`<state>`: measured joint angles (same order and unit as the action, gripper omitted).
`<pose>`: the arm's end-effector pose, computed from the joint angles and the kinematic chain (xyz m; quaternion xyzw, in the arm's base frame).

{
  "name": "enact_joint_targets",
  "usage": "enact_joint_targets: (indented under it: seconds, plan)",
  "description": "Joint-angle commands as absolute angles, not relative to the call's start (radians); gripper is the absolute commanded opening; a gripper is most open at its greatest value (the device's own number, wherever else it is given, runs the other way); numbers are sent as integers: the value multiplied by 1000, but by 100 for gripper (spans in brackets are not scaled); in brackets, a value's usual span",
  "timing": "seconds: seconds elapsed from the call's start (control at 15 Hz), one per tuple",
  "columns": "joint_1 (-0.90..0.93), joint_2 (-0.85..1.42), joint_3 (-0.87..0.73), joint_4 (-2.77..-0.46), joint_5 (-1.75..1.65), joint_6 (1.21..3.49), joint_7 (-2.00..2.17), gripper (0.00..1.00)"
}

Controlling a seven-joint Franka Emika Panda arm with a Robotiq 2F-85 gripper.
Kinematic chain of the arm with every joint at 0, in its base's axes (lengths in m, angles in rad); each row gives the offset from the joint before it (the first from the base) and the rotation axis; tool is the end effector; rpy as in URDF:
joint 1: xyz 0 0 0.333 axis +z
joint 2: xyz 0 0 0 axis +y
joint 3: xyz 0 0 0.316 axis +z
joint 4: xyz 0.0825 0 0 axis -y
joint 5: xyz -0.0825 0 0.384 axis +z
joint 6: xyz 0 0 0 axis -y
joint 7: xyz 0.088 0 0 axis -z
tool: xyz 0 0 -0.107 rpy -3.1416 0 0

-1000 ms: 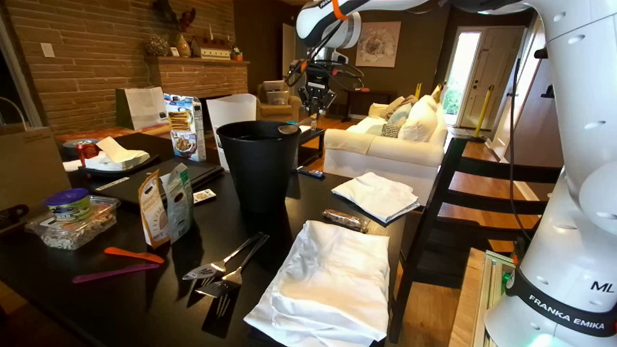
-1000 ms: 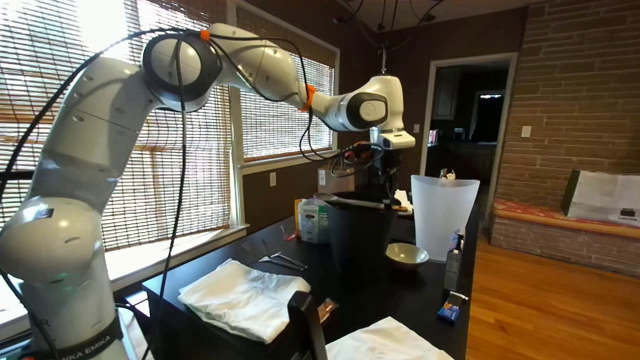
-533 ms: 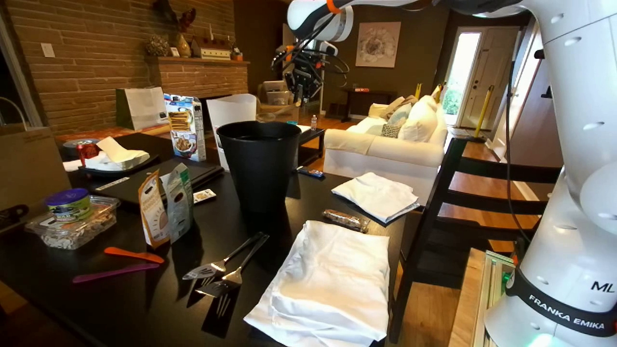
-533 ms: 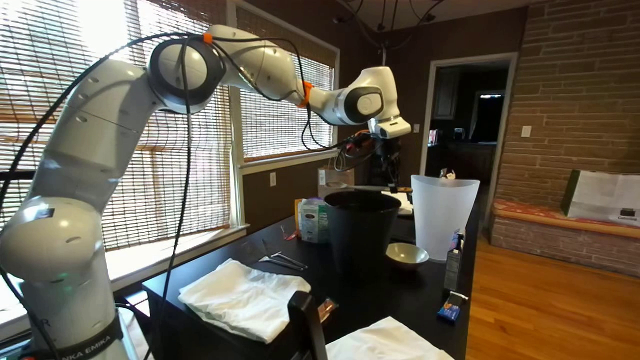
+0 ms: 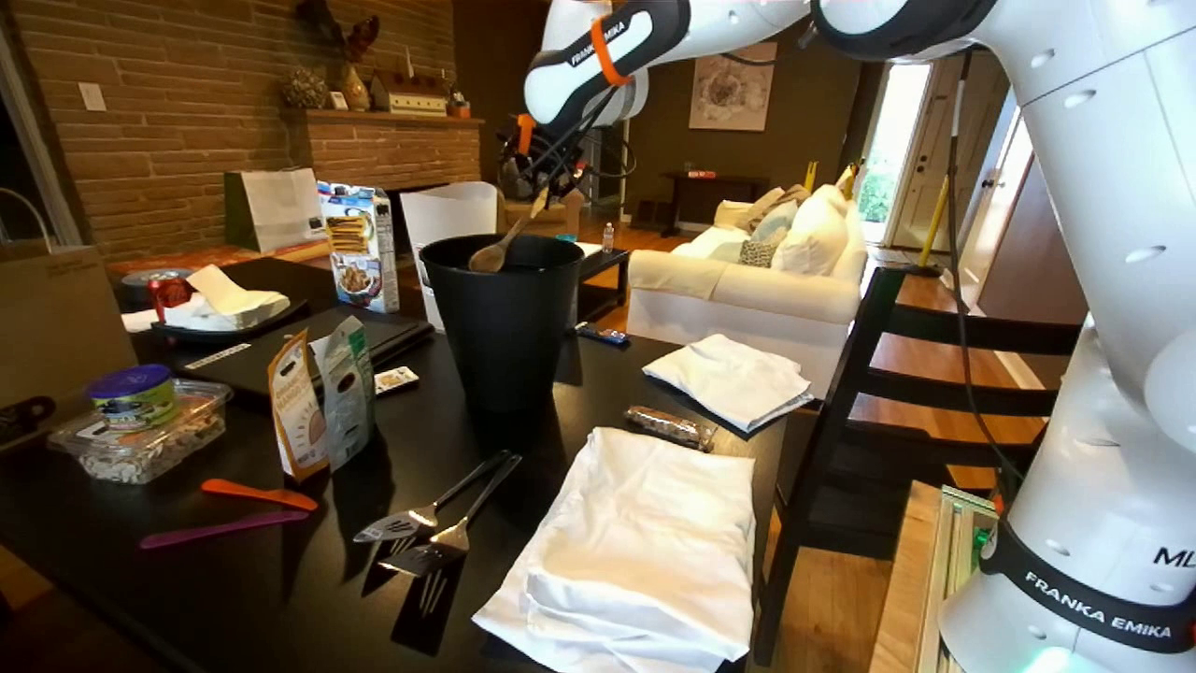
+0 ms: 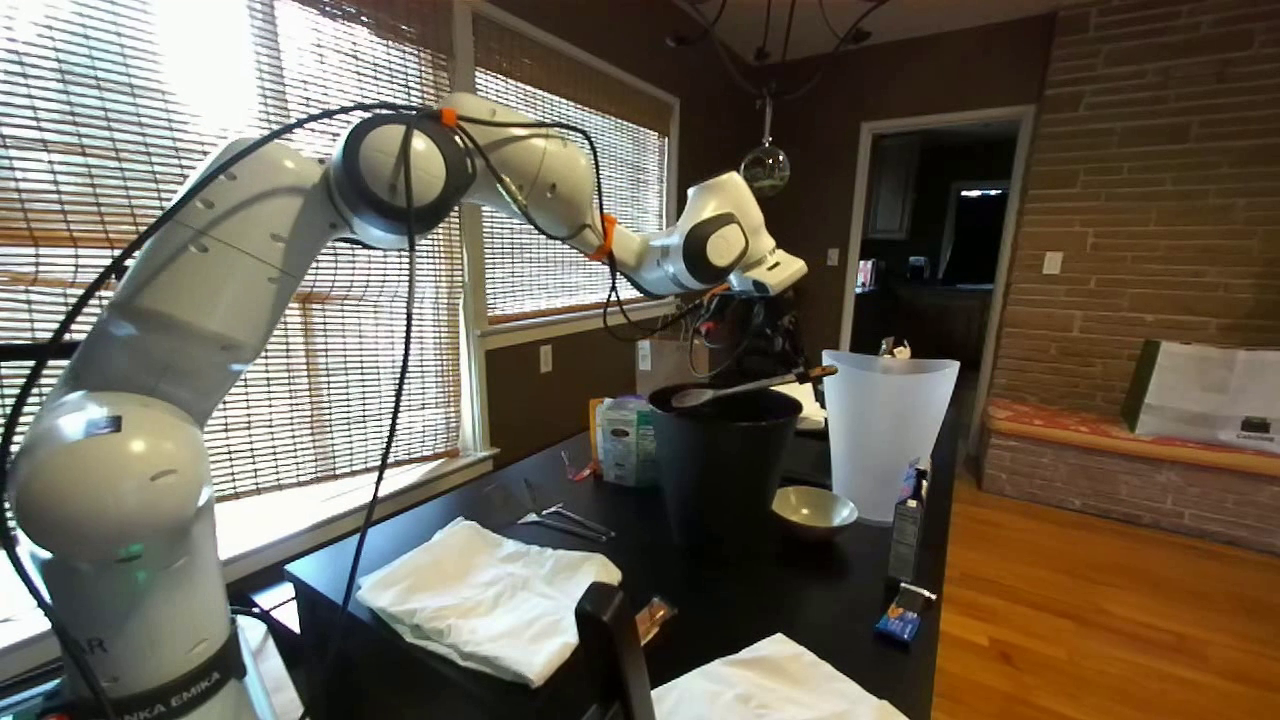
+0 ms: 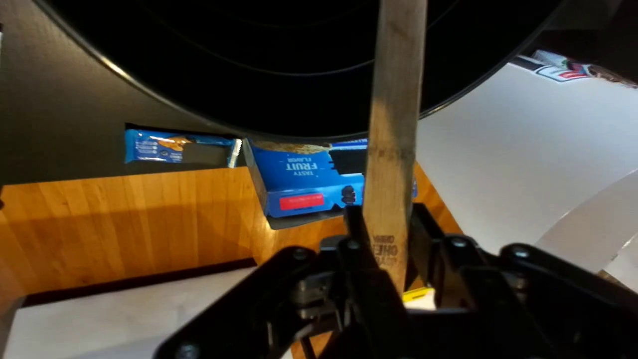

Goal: Put the wooden spoon in the bin

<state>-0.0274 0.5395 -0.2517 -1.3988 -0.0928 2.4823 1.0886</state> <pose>0.7319 -0.1648 0.4641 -0.7791 0.5557 -0.2893 0.0215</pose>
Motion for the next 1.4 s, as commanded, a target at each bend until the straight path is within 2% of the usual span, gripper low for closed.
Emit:
enact_joint_targets:
  seconds: [0.0, 0.47, 0.6, 0.67, 1.0, 1.07, 1.33]
  plan:
    - [33, 587, -306, -1396, -198, 2605, 1145, 7]
    - [153, 673, -452, -1407, -357, 2750, 1232, 7]
    - [164, 678, -458, -1399, -355, 2714, 1221, 7]
    - [141, 673, -432, -1403, -325, 2722, 1190, 26]
    - [149, 678, -440, -1403, -328, 2720, 1191, 26]
    - [158, 688, -453, -1398, -334, 2717, 1211, 7]
    - [170, 719, -463, -1389, -354, 2719, 1204, 7]
